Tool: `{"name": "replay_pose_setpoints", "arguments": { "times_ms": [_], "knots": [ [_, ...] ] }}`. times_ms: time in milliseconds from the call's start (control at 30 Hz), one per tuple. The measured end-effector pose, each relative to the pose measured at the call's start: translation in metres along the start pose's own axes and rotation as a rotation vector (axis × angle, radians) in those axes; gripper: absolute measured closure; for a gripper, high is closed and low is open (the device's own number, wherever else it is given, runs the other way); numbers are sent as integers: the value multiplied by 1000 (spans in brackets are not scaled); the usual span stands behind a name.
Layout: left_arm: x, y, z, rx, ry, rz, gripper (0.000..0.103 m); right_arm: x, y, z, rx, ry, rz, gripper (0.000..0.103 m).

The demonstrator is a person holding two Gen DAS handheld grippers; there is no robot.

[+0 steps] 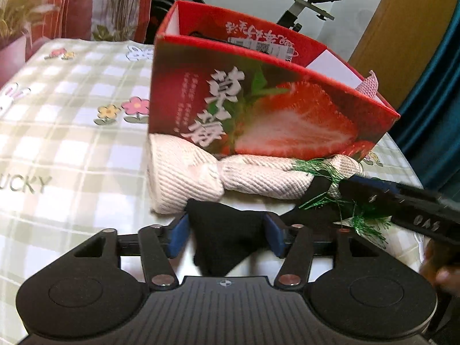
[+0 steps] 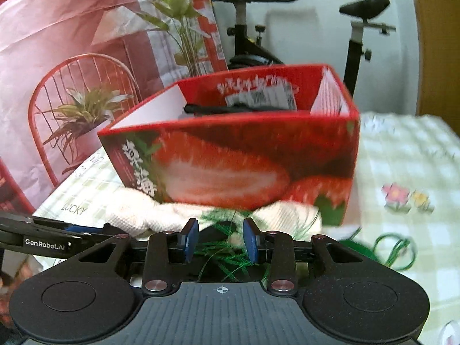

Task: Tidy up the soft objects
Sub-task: 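Move both open grippers back to the black glove on the table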

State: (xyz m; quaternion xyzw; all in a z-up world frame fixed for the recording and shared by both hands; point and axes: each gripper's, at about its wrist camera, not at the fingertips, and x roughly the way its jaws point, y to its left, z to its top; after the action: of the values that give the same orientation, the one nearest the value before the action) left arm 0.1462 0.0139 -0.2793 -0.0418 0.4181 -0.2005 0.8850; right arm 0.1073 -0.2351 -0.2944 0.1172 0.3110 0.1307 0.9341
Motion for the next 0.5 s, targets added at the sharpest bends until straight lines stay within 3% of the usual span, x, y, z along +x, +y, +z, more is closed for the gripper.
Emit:
{"name": "replay_pose_setpoints", "arguments": {
  "times_ms": [67,133,200,500],
  "knots": [
    [2,-2,-2,6,-4,-6,43,5,-5,-7,28,20,-11,70],
    [3,-4,-3,25,-9,-2,52,7,-14,-12,55,28,-21,73],
    [2,-4,-5,30,-9,-1,54,7,-23,-16,90,30,-24,75],
    [3,-3,-10,23,-14,6,56,-7,-53,-23,194,-8,-85,78]
  ]
}}
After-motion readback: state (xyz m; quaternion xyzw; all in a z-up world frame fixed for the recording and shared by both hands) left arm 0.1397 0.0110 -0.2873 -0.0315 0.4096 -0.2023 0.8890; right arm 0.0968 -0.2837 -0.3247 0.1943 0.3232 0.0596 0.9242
